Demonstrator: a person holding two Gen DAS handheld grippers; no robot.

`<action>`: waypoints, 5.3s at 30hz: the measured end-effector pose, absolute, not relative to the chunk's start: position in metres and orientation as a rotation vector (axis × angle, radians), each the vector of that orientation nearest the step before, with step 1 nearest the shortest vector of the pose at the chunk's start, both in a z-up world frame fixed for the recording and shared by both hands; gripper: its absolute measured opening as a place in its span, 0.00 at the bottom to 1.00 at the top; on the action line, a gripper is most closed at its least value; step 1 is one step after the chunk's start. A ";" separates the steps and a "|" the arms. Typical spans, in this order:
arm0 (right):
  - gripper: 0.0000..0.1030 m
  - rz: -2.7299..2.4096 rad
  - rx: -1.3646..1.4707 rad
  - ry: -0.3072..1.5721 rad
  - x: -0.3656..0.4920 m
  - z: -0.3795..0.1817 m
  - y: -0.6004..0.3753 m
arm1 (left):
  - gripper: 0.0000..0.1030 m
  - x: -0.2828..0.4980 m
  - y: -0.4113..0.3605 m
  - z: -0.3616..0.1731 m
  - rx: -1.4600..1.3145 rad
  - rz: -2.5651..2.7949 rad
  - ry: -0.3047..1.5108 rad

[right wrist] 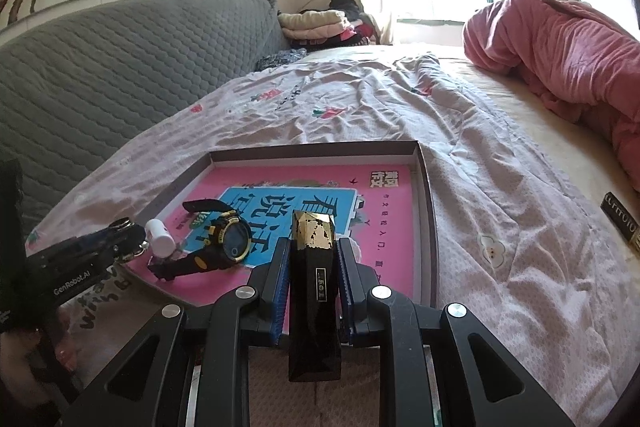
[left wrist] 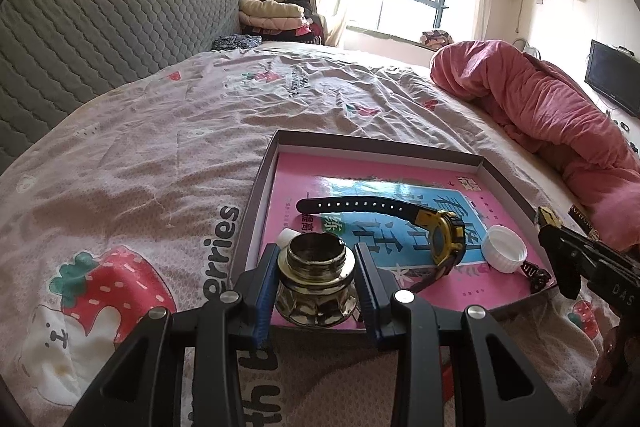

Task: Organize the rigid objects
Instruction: 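Lift the silver ring with the left tool while the right tool carries the bottle toward the tray, then lower the black bottle into the tray with the right tool while the left tool holds the ring, then lower the silver ring into the tray and open the left tool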

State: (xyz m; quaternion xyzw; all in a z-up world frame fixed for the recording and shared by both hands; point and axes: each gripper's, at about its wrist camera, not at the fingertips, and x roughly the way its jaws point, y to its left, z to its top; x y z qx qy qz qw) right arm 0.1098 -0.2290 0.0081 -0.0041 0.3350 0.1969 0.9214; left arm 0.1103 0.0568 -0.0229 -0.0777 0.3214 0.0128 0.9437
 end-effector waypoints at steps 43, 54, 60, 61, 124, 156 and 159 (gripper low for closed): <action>0.22 0.398 -0.119 0.750 0.136 -0.016 -0.210 | 0.36 0.125 0.067 -0.034 -0.168 0.063 0.697; 0.22 0.405 -0.166 0.764 0.134 -0.020 -0.201 | 0.36 0.127 0.061 -0.037 -0.149 0.039 0.707; 0.22 0.395 -0.210 0.760 0.131 -0.021 -0.196 | 0.36 0.127 0.055 -0.038 -0.129 0.028 0.715; 0.22 0.392 -0.218 0.760 0.131 -0.021 -0.196 | 0.36 0.127 0.054 -0.038 -0.129 0.028 0.716; 0.68 0.334 -0.146 0.739 0.133 -0.016 -0.210 | 0.43 0.141 0.042 -0.045 -0.054 0.028 0.763; 0.71 0.329 -0.163 0.716 0.129 -0.012 -0.211 | 0.49 0.134 0.046 -0.033 -0.081 0.011 0.732; 0.71 0.329 -0.166 0.712 0.127 -0.010 -0.210 | 0.49 0.134 0.046 -0.032 -0.083 0.012 0.732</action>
